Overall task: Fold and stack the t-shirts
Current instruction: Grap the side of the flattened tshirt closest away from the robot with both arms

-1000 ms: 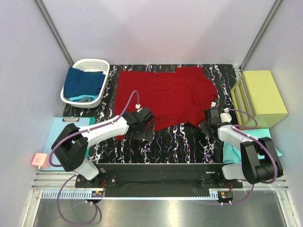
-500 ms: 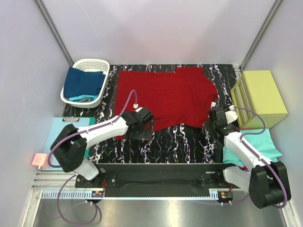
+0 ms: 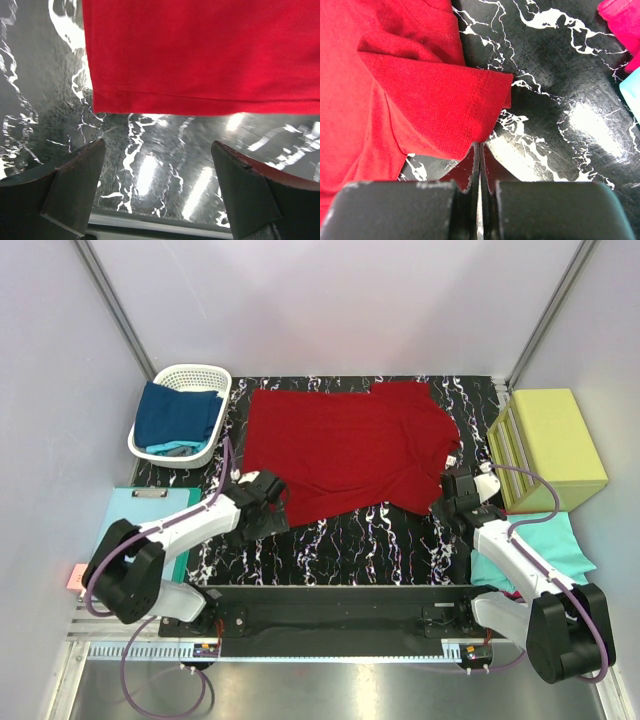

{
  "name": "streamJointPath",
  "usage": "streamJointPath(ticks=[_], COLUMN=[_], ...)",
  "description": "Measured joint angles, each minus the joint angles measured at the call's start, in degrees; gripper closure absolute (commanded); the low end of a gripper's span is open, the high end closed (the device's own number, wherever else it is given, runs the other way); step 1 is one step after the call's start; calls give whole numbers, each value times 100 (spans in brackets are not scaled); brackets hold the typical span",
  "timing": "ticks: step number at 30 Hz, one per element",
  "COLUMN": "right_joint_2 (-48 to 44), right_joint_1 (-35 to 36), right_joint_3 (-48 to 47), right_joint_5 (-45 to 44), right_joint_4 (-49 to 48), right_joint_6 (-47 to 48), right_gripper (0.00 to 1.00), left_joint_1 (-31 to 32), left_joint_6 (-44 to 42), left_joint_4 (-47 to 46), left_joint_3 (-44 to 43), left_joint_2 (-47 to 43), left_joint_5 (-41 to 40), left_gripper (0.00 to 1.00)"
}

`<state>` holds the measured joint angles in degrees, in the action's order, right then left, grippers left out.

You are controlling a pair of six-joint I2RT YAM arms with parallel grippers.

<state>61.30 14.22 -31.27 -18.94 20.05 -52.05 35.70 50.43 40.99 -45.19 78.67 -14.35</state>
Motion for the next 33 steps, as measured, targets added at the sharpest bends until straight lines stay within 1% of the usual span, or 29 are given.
streamJointPath(ticks=[2,5,9,13,19,24,33], right_joint_2=[0,0,0,0,15,118,146], right_joint_1=[0,2,4,4,4,4,4], right_joint_3=[-4,-28,-46,-59,-68,-136,-190], right_joint_5=[4,11,20,52,63,68,103], right_joint_4=[2,7,4,7,0,-7,-24], right_joint_6=[63,157,289,382,474,527,577], right_gripper=[100,100,100,100,100,100,100], left_joint_1=[-109,-249,-321,-326,-326,-413,-780], left_joint_6=[87,166,199,197,197,214,240], left_joint_4=[-111,-205,-280,-319,-326,-337,-407], left_joint_3=[155,232,208,129,-52,-52,184], left_joint_2=[144,350,365,262,-184,-125,295], left_joint_5=[107,173,166,94,-70,-116,-131], left_gripper=[14,15,15,15,16,17,30])
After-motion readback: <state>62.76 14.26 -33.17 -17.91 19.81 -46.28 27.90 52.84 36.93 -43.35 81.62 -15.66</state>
